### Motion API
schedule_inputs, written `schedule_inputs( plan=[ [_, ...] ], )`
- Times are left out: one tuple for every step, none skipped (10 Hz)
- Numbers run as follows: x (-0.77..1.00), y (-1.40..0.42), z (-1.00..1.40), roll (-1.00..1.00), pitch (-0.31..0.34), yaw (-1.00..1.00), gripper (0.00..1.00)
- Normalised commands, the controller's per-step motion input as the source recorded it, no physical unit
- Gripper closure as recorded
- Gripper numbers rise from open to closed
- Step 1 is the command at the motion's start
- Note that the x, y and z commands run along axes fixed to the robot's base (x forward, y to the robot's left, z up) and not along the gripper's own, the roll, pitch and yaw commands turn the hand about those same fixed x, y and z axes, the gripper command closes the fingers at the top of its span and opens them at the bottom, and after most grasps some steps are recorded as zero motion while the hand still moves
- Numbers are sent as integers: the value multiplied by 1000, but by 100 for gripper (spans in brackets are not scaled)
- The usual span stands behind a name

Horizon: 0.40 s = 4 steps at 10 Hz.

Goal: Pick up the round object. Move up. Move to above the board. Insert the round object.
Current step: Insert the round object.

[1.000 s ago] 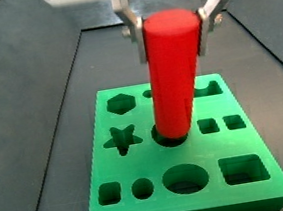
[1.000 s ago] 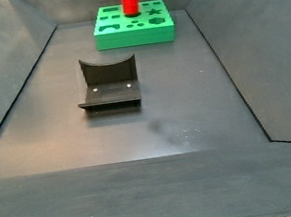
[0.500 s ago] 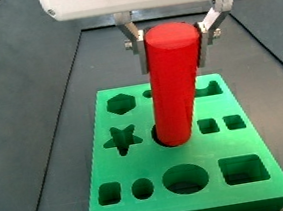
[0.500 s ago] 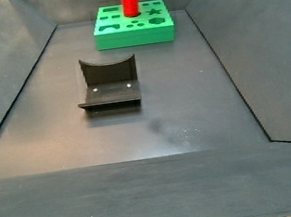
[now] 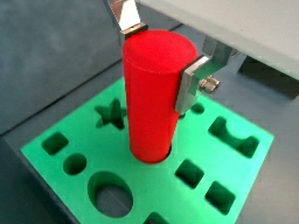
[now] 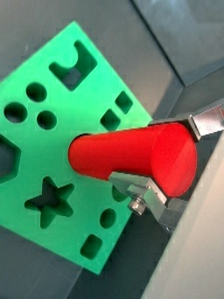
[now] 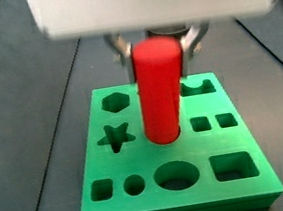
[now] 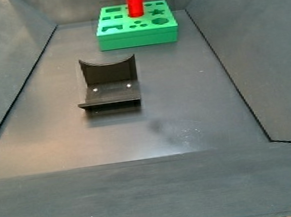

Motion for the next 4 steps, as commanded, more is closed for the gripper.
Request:
schedule_inputs(
  plan=[
    [166, -77, -754, -36, 9, 131, 100],
    [143, -6, -743, -14, 0, 134, 100],
    [-14, 89, -223, -229, 0, 0, 100],
    [0, 0, 0, -7, 0, 0, 100]
  ],
)
